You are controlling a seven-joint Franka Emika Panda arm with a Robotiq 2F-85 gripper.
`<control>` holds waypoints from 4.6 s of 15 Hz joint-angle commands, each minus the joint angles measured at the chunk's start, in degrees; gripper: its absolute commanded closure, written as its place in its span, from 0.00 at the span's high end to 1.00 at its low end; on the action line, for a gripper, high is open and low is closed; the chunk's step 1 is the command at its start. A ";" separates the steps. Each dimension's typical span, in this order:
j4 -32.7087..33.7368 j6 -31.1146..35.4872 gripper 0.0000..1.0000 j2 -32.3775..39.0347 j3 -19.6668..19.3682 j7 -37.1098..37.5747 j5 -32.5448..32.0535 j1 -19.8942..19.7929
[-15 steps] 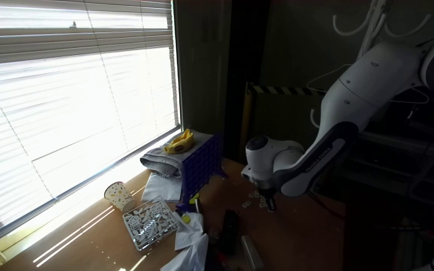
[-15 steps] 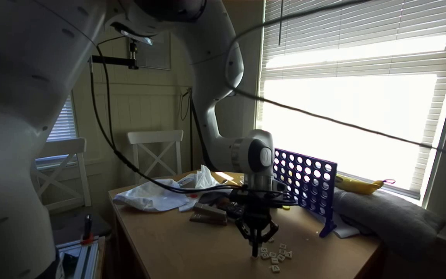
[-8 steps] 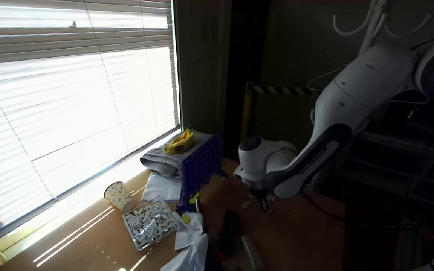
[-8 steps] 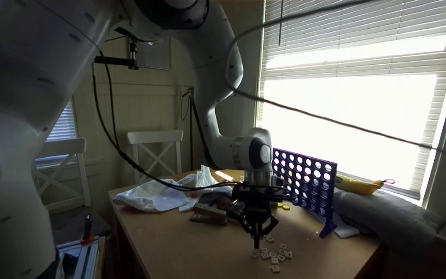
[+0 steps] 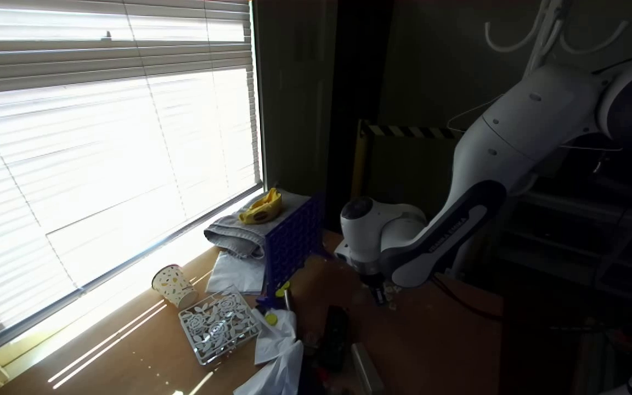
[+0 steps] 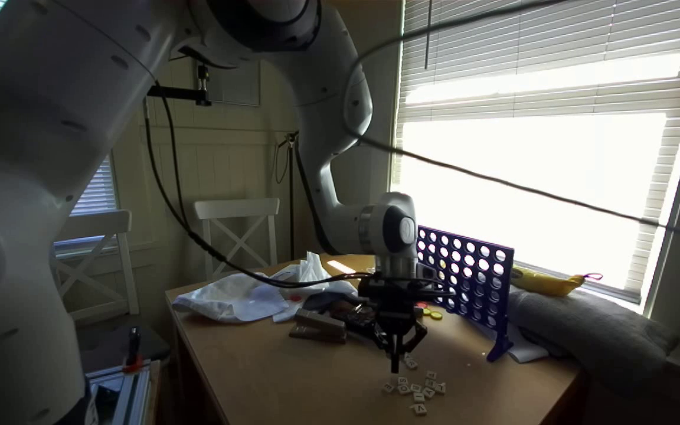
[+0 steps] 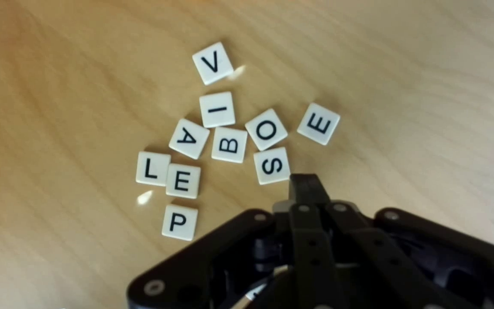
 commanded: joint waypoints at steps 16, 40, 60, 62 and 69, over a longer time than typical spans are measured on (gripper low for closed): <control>0.33 -10.02 0.00 0.62 0.75 -1.63 1.90 -1.70; 3.39 -8.60 0.00 2.86 1.13 -1.64 2.13 -1.91; 10.59 -10.51 0.00 6.96 1.14 -2.92 2.00 -1.49; 11.15 -10.85 0.00 7.28 1.06 -2.90 2.00 -1.52; 12.80 -11.36 0.00 8.15 0.65 -3.11 1.69 -1.70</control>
